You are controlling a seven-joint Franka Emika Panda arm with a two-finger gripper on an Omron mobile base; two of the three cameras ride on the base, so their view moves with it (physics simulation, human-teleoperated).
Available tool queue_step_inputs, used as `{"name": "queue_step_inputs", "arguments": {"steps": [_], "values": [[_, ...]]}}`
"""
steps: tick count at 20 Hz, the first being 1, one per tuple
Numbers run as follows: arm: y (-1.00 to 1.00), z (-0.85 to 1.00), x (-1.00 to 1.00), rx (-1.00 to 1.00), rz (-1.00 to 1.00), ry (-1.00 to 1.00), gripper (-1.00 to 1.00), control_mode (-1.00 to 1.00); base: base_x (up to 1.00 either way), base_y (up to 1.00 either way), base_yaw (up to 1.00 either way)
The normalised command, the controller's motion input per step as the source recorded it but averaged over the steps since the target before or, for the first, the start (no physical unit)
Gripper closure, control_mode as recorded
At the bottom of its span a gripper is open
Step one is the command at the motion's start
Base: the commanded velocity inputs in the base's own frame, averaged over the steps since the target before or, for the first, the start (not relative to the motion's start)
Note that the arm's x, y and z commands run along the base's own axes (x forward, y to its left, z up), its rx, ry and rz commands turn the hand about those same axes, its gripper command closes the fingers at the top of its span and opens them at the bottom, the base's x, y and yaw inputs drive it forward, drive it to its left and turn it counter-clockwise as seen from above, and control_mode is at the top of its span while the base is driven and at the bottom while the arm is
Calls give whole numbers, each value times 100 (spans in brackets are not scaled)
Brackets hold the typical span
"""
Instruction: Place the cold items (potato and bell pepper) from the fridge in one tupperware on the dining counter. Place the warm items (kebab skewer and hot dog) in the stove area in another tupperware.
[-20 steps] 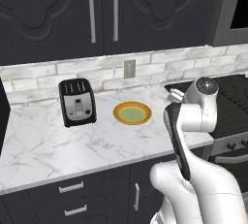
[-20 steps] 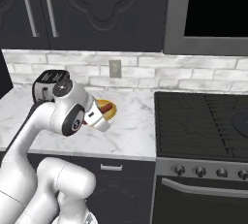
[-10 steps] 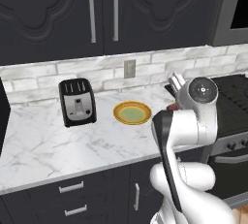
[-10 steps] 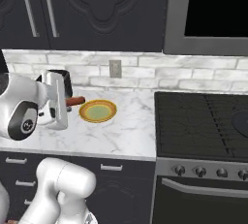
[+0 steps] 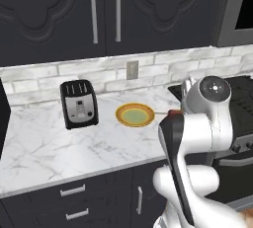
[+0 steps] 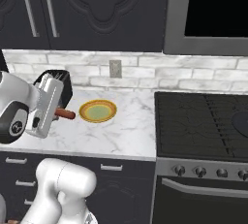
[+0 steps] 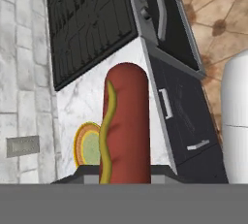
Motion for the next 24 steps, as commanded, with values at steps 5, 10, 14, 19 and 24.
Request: {"name": "queue_step_inputs", "arguments": {"steps": [5,10,14,19,24], "values": [[2,-5,-3,7,-1,-7,100,-100,0,0,0],[4,0,-20,1,-1,-15,100,-100,0,0,0],[0,0,0,0,0,0,100,100,-80,-18,-4],[0,0,0,0,0,0,100,100,-100,-35,4],[0,0,0,0,0,0,100,100,-100,-35,20]]}}
